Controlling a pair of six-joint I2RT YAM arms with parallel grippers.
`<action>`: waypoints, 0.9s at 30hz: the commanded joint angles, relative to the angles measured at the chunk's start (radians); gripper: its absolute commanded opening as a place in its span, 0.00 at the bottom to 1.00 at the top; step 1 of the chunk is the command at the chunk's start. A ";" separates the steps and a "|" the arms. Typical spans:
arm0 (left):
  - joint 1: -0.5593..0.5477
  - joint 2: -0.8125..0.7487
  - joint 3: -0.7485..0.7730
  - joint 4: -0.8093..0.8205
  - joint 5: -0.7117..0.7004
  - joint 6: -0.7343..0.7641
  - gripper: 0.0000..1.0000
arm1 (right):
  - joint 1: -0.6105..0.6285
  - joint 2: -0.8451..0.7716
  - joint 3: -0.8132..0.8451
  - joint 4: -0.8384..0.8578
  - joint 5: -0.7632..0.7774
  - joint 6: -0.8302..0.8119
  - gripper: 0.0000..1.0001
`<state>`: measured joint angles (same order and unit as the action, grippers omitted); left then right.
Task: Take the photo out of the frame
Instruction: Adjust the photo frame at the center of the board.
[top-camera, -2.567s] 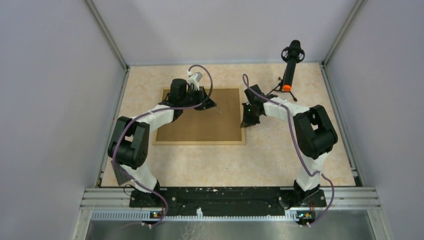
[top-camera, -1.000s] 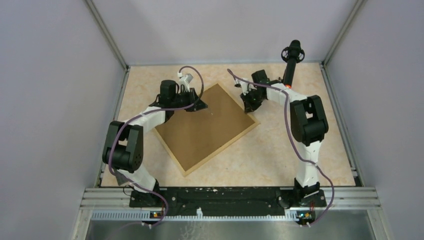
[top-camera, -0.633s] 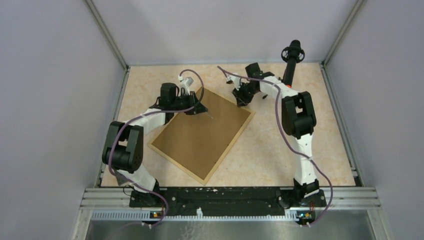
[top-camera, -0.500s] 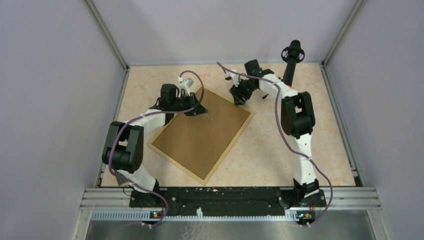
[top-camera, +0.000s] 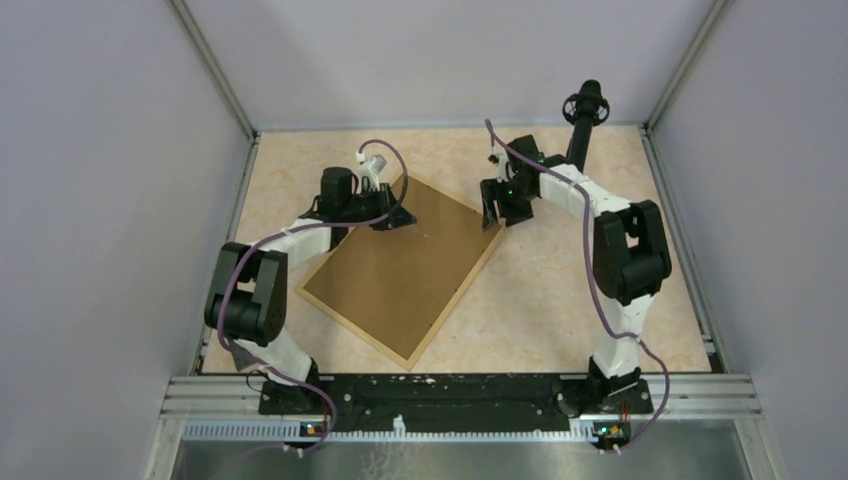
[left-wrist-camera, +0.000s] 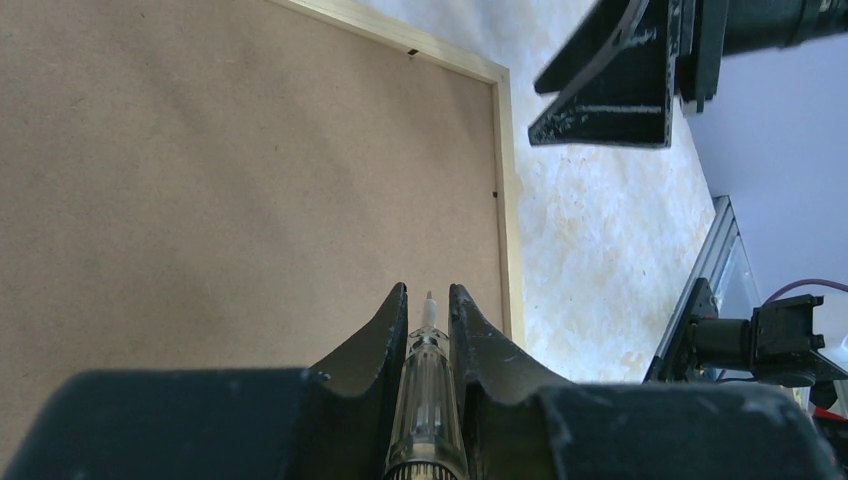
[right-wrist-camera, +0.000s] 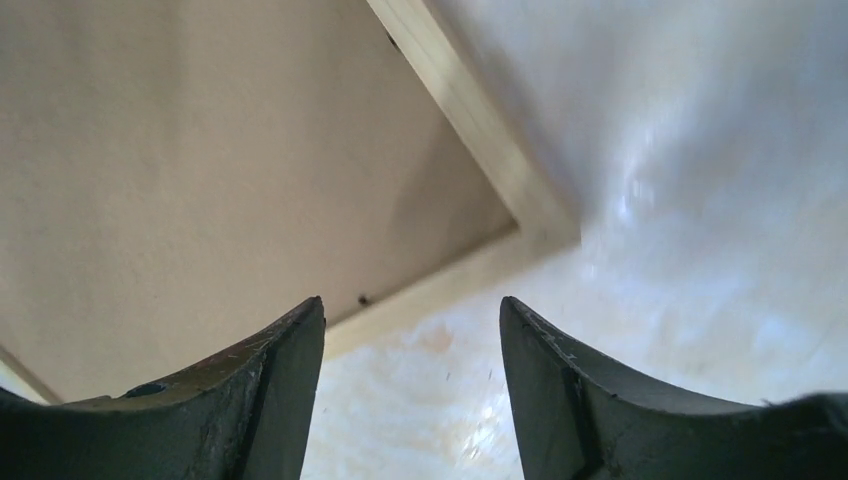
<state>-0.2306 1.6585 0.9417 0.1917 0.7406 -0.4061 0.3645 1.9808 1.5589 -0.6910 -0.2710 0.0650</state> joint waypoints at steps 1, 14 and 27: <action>0.005 0.002 0.015 0.057 0.015 -0.009 0.00 | 0.004 -0.111 -0.131 -0.002 0.114 0.316 0.64; 0.005 -0.015 0.024 0.013 0.005 0.016 0.00 | 0.004 0.066 -0.048 0.050 0.101 0.381 0.66; 0.008 -0.057 -0.004 -0.006 -0.003 0.036 0.00 | 0.004 0.275 0.203 -0.007 0.145 0.131 0.11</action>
<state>-0.2295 1.6558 0.9417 0.1707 0.7357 -0.3901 0.3618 2.1483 1.6493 -0.7361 -0.1616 0.3698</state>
